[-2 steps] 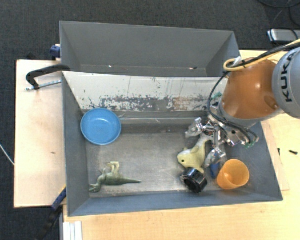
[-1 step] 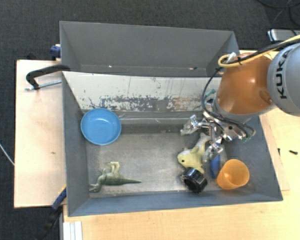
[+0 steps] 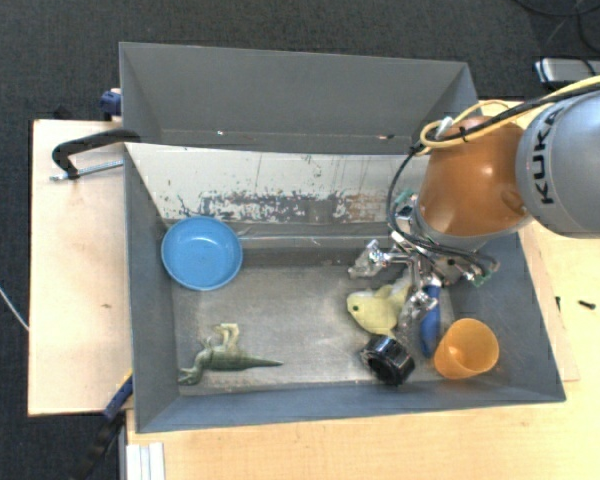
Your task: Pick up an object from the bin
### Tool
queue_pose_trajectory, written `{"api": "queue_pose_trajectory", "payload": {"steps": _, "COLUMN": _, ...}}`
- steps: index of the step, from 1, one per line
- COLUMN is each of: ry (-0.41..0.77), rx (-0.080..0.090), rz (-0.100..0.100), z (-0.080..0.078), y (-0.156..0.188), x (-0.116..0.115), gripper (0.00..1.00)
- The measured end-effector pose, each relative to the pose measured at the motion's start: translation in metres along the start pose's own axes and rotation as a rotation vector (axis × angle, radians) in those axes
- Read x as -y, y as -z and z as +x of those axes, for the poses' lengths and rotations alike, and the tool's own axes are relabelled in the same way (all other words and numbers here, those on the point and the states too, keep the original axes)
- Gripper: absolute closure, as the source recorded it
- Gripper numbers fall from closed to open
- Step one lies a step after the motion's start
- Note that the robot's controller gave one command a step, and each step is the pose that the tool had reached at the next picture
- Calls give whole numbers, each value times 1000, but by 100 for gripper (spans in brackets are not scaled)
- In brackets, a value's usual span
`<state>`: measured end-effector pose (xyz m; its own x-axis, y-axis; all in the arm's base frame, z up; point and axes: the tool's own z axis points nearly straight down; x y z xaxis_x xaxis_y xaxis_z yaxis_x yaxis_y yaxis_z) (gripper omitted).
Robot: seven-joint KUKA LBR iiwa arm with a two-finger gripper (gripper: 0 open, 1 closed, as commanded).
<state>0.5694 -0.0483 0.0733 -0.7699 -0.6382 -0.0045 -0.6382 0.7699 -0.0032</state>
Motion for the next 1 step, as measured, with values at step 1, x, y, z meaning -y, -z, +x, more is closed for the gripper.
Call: {"api": "queue_pose_trajectory", "payload": {"steps": 1, "ry": -2, "rx": -1, "rz": -1, "z": -1, "y": 2, "x": 1, "gripper": 0}}
